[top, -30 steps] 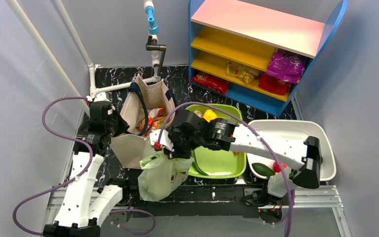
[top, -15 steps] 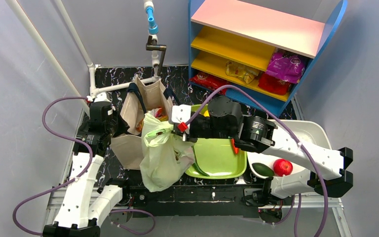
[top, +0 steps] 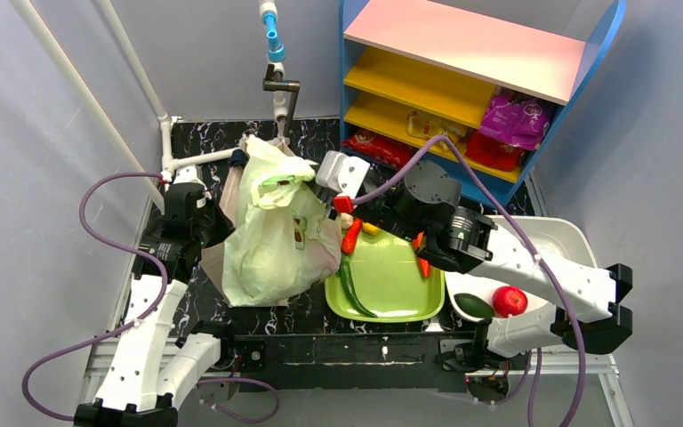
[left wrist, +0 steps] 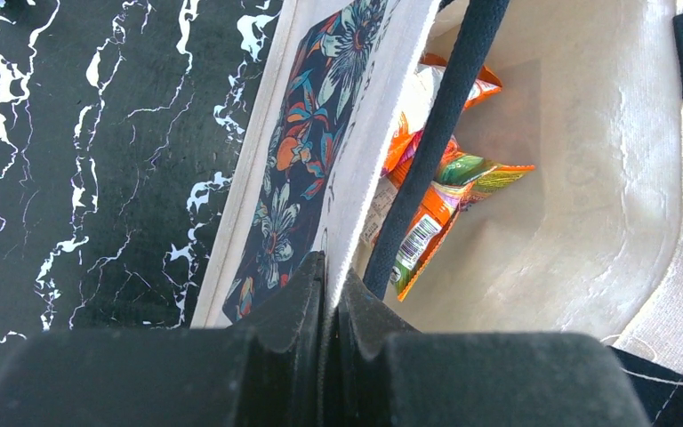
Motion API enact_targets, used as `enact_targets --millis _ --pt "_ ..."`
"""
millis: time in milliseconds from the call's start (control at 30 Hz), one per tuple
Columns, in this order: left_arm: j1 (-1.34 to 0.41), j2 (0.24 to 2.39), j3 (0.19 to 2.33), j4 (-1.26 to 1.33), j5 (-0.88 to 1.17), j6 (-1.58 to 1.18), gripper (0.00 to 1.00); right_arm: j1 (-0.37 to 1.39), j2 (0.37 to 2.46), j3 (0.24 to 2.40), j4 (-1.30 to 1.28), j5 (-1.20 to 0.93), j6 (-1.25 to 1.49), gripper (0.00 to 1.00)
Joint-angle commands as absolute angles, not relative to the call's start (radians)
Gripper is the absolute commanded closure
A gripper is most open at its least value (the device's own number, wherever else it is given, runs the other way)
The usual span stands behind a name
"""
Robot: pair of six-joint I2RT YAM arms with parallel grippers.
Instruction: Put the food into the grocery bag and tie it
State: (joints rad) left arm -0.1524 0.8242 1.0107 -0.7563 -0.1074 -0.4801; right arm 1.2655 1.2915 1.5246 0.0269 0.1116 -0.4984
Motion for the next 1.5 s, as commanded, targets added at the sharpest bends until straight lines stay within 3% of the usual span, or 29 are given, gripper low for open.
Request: enact_targets --millis 0,467,700,933,1067,1467 --pt "-0.161 0.818 1.041 -0.759 -0.097 -0.466 1.0 1.247 1.348 1.653 0.309 0.177 -0.584 0.99" --pt "-0.184 0.823 1.05 -0.77 -0.111 -0.451 1.0 1.095 1.653 2.04 0.323 0.054 -0.479 0.99" --pt "-0.219 0.832 1.069 -0.775 -0.153 -0.432 1.0 1.071 1.649 1.89 0.358 -0.056 -0.303 0.99" --pt "-0.24 0.845 1.084 -0.778 -0.158 -0.439 1.0 1.021 1.558 1.431 0.439 -0.235 -0.142 0.99" --pt "-0.242 0.84 1.088 -0.788 -0.146 -0.436 1.0 1.021 1.612 1.516 0.339 -0.373 -0.096 0.99" --pt "-0.251 0.842 1.079 -0.768 -0.133 -0.426 1.0 1.115 1.651 1.728 0.205 -0.439 -0.12 0.99"
